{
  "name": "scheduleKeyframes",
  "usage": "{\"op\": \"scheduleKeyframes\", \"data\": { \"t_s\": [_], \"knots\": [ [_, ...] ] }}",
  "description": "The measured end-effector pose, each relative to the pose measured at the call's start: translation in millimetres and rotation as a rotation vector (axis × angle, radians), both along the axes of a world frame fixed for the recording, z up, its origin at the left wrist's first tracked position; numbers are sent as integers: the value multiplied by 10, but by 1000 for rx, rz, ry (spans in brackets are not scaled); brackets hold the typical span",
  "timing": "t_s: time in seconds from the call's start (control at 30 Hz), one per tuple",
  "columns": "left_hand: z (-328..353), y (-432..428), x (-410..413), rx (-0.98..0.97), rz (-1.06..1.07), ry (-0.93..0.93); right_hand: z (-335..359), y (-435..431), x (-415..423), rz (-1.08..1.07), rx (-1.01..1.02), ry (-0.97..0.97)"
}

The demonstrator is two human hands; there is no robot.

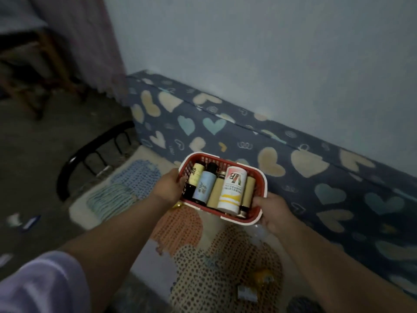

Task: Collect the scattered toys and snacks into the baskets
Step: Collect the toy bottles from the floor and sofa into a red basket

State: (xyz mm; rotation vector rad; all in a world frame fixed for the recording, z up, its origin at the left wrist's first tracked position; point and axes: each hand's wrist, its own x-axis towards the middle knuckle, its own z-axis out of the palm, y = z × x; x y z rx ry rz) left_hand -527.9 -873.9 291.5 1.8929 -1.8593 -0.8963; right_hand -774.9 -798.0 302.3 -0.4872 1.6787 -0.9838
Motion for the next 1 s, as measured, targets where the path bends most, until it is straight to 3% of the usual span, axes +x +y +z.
{"op": "scheduleKeyframes", "data": {
  "t_s": [0.17,0.3,0.6,1.0],
  "knots": [
    [165,429,602,-17,203,-68,184,-205,532,208,-13,64],
    [226,898,1365,-23,456,-19,286,-302,1341,429,-32,67],
    [229,2123,3236,26,893,-45,219,-257,3746,921,17,111],
    [75,3601,5263,70,1323,92,-32,525,6567,1359,7,193]
  ]
}}
